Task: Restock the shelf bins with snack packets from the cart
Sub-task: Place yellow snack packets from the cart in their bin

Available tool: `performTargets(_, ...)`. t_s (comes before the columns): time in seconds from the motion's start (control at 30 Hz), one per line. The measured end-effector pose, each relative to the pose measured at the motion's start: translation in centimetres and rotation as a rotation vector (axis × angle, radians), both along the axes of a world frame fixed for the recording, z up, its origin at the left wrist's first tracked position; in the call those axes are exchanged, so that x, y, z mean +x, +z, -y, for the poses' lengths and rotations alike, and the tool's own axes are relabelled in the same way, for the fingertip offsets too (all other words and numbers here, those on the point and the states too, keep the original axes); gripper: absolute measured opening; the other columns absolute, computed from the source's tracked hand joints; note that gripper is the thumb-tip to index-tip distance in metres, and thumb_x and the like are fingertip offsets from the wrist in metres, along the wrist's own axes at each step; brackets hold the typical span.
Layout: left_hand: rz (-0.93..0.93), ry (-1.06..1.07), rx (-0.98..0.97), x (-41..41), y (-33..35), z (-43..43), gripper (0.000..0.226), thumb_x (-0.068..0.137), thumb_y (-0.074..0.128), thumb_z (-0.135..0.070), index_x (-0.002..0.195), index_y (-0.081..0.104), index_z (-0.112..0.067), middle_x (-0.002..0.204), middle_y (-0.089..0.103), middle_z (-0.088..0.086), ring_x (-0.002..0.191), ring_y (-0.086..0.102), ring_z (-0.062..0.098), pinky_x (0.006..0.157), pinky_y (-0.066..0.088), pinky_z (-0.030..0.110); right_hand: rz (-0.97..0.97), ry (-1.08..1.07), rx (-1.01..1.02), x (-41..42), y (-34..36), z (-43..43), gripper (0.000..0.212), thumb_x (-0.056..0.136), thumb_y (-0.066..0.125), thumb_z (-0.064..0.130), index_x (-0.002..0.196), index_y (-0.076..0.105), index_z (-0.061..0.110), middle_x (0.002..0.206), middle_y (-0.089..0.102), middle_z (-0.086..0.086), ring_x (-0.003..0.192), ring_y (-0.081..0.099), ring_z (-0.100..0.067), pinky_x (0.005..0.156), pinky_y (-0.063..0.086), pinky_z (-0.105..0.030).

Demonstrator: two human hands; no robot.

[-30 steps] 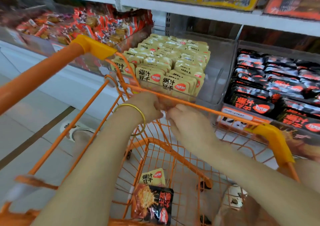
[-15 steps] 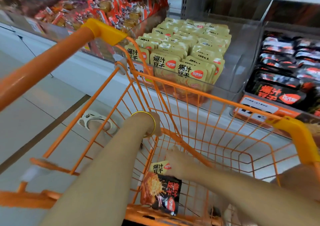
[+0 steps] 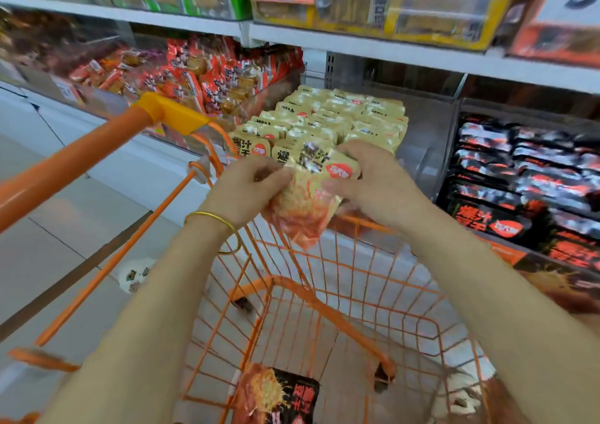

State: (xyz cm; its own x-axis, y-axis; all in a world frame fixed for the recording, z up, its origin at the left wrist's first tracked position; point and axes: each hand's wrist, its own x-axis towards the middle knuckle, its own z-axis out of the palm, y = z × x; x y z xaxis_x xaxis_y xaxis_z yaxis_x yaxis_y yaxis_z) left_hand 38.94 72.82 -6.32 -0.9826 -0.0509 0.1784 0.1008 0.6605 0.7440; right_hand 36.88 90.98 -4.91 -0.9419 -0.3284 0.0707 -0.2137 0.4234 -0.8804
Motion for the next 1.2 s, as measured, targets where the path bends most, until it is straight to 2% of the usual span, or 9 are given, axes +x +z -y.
performTargets(0.13, -0.235, 0.052, 0.058, -2.4, 2.8, 0.2, 0.014, 0.090, 0.059, -0.021, 0.103, 0.055, -0.019, 0.083, 0.051, -0.012, 0.075, 0.053, 0.010, 0.067, 0.045, 0.023, -0.435, -0.184, 0.003, -2.3, 2.1, 2.0, 0.036, 0.088, 0.063, 0.015, 0.122, 0.053, 0.011, 0.108, 0.052, 0.008, 0.099, 0.060, -0.023, 0.082, 0.048, -0.035)
performTargets(0.23, -0.258, 0.034, 0.074, -4.7, 2.7, 0.2, 0.010, 0.090, 0.056, -0.014, 0.101, 0.055, -0.013, 0.097, 0.062, 0.006, 0.085, 0.061, 0.020, 0.073, 0.054, 0.032, -0.565, -0.225, 0.085, -3.4, 1.4, 3.3, 0.031, 0.088, 0.061, 0.014, 0.119, 0.055, 0.012, 0.103, 0.061, 0.001, 0.094, 0.058, -0.019, 0.070, 0.035, -0.022)
performTargets(0.33, -0.223, 0.063, 0.064, -5.9, 0.8, 0.6, 0.010, 0.090, 0.056, -0.014, 0.098, 0.054, -0.009, 0.101, 0.062, 0.015, 0.094, 0.060, 0.028, 0.083, 0.051, 0.041, -0.657, -0.227, 0.214, -3.7, -0.2, 3.7, 0.032, 0.091, 0.058, 0.015, 0.122, 0.053, 0.009, 0.107, 0.064, -0.009, 0.096, 0.057, -0.026, 0.070, 0.032, -0.028)
performTargets(0.47, -0.180, 0.035, 0.068, -6.1, -1.0, 1.4, 0.016, 0.087, 0.057, -0.013, 0.087, 0.050, 0.001, 0.091, 0.057, 0.028, 0.086, 0.059, 0.037, 0.080, 0.050, 0.053, -0.662, -0.152, 0.334, -3.8, -0.8, 3.9, 0.029, 0.093, 0.055, 0.016, 0.121, 0.050, 0.011, 0.099, 0.064, -0.009, 0.092, 0.057, -0.030, 0.074, 0.044, -0.038)
performTargets(0.57, -0.206, 0.052, -0.044, -6.4, -1.1, 1.3, 0.005, 0.089, 0.057, -0.010, 0.089, 0.055, -0.005, 0.092, 0.059, 0.014, 0.079, 0.058, 0.024, 0.077, 0.051, 0.036, -0.628, -0.123, 0.433, -4.1, -0.3, 3.9, 0.028, 0.094, 0.053, 0.015, 0.121, 0.048, 0.012, 0.100, 0.062, -0.011, 0.094, 0.056, -0.032, 0.077, 0.048, -0.043)
performTargets(0.7, -0.380, 0.044, 0.003, -6.5, 0.4, 0.7, 0.027, 0.090, 0.054, -0.008, 0.116, 0.056, -0.014, 0.094, 0.052, -0.002, 0.074, 0.051, 0.008, 0.067, 0.045, 0.016, -0.573, -0.109, 0.588, -4.9, -0.1, 4.6, 0.022, 0.094, 0.051, 0.010, 0.115, 0.047, 0.010, 0.092, 0.058, -0.011, 0.091, 0.055, -0.036, 0.073, 0.048, -0.041)
performTargets(0.87, -0.309, 0.044, -0.250, -8.0, 0.1, 1.2, 0.010, 0.089, 0.055, -0.007, 0.095, 0.062, -0.009, 0.097, 0.057, 0.012, 0.090, 0.053, 0.025, 0.078, 0.042, 0.030, -0.529, -0.089, 0.684, -5.7, -0.1, 5.2, 0.017, 0.092, 0.057, 0.024, 0.102, 0.057, 0.010, 0.105, 0.055, -0.010, 0.101, 0.052, -0.030, 0.076, 0.043, -0.035)
performTargets(1.07, -0.221, 0.038, -0.455, -8.3, 0.3, 1.0, 0.013, 0.087, 0.058, -0.010, 0.097, 0.067, -0.010, 0.100, 0.052, 0.011, 0.094, 0.051, 0.030, 0.086, 0.044, 0.039, -0.511, -0.145, 0.695, -6.3, -0.2, 4.5, 0.025, 0.087, 0.065, 0.029, 0.067, 0.054, 0.020, 0.087, 0.051, -0.003, 0.099, 0.050, -0.026, 0.072, 0.040, -0.033)
performTargets(1.2, -0.277, 0.132, -0.592, -7.8, -0.9, 0.4, 0.010, 0.085, 0.060, -0.008, 0.089, 0.070, -0.010, 0.103, 0.049, 0.015, 0.102, 0.041, 0.032, 0.083, 0.039, 0.042, -0.578, -0.162, 0.808, -6.4, -1.6, 5.0, 0.013, 0.087, 0.065, 0.030, 0.093, 0.070, 0.020, 0.105, 0.054, -0.003, 0.108, 0.044, -0.026, 0.082, 0.035, -0.034)
